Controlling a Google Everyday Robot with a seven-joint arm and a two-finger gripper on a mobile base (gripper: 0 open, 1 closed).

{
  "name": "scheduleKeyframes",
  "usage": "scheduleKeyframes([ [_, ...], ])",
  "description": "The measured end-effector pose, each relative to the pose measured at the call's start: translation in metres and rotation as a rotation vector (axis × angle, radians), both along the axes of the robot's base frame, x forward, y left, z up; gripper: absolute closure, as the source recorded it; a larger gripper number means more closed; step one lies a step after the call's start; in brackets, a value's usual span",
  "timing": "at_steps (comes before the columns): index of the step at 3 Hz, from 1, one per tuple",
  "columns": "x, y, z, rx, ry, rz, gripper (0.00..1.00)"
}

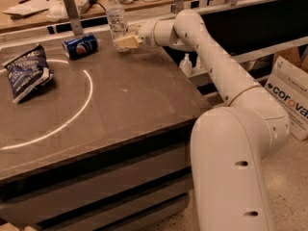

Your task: Move blue plastic bottle near pepsi can

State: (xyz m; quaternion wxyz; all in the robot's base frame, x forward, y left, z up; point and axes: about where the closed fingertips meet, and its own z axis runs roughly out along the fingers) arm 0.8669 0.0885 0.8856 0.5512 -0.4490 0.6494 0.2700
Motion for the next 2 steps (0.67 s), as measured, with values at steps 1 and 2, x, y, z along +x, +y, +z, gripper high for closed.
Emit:
scheduleKeyframes([
  [1,0.01,0.017,-0.002,0.002,0.009,0.006,1.0],
  [2,0.017,0.029,-0.007,0.007,0.03,0.004,0.84],
])
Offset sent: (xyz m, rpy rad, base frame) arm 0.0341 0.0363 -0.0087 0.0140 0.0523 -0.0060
